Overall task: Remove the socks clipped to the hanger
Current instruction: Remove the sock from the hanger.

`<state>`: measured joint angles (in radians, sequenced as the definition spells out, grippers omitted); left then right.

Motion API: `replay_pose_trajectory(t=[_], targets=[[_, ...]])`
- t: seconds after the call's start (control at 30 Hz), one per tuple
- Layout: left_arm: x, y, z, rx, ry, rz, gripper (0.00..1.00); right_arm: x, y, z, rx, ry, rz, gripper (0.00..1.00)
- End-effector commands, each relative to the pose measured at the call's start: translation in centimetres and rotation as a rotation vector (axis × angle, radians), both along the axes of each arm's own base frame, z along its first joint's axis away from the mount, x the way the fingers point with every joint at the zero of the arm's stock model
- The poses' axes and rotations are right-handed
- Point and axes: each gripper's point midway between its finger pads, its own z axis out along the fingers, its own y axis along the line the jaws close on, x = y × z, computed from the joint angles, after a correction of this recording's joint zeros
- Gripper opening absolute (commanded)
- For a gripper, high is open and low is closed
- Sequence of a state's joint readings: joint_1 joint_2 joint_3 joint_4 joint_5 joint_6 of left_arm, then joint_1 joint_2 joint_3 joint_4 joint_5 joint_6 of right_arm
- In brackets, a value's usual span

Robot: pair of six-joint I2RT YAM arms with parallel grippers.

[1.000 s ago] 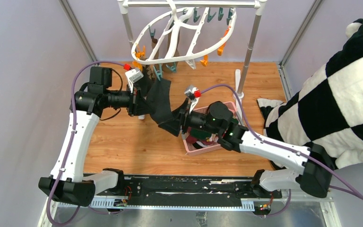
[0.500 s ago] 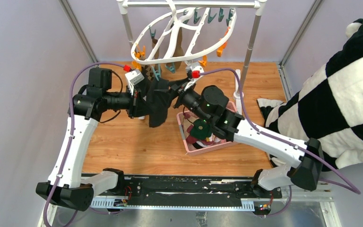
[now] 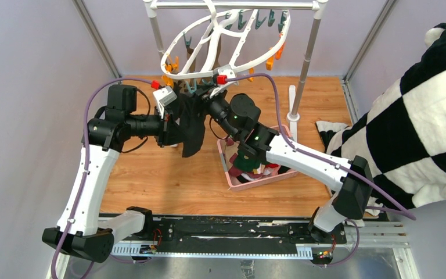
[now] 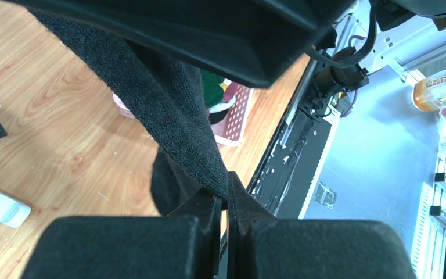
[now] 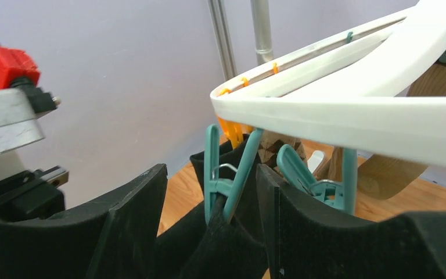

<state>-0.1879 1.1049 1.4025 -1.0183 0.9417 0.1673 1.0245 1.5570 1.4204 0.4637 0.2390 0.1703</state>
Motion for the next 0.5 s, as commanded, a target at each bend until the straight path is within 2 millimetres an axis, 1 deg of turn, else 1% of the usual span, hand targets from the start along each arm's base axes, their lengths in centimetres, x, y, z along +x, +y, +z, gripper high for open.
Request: replay_pose_trajectory(t=[0.0, 0.23, 0.47], targets=[[-0.5, -0.1, 1.2, -0.008, -0.04, 0.0, 0.0, 2.0, -0.8, 2.1, 0.049, -0.039, -0.069, 0.62], [-0.6, 0.0, 0.8, -0.001, -0.031, 0.006, 0.0, 2.8, -1.1, 2.7, 0.104, -0.029, -0.076, 0.57], [-0.7, 0.1, 0.7, 0.004, -0.037, 0.012, 0.0, 3.6, -1.0, 3.3, 0.163, -0.008, -0.069, 0.56]])
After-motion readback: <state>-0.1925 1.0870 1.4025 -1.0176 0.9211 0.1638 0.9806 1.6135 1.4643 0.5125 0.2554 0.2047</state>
